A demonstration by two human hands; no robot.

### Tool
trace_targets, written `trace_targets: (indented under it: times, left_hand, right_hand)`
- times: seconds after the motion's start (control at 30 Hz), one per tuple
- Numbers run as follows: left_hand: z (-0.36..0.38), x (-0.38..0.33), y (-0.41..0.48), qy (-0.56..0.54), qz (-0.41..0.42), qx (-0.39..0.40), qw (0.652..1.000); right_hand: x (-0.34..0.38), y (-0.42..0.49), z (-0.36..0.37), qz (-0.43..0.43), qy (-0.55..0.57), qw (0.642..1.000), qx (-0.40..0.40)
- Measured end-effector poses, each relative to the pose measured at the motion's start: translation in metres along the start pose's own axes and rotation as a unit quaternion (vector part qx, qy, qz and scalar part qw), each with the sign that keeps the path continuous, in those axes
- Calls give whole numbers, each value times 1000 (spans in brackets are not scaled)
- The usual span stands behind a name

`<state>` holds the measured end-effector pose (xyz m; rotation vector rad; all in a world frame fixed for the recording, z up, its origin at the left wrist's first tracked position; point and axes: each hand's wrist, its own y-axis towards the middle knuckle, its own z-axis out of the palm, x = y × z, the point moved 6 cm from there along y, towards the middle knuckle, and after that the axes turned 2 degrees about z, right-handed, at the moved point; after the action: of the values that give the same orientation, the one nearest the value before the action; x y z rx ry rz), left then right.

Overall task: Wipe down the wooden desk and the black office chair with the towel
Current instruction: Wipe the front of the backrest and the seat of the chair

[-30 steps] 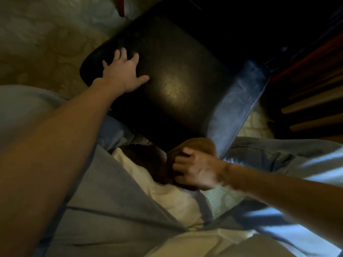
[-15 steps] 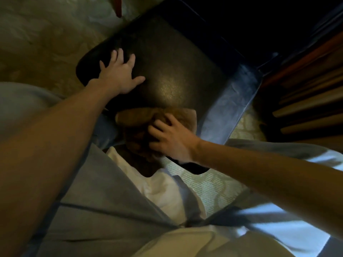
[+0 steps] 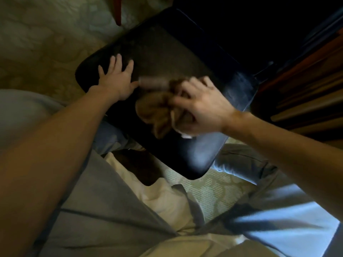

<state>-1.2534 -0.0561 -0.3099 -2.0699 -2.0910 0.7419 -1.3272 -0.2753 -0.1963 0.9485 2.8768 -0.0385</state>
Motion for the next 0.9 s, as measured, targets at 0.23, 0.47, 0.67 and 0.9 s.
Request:
trace_targets:
  times: [0.23, 0.47, 0.67, 0.9]
  left_hand:
    - [-15, -38, -17, 69, 31, -131, 989]
    - [12, -51, -9, 27, 28, -30, 999]
    - [22, -40, 7, 4, 21, 15, 1000]
    - [23, -39, 4, 54, 33, -10, 998]
  right_hand:
    - [-59, 36, 71, 196, 29, 965, 171]
    - [-53, 21, 94, 218, 163, 953, 132]
    - [8, -64, 89, 96, 127, 982, 106]
    - [54, -88, 66, -162, 102, 963, 192]
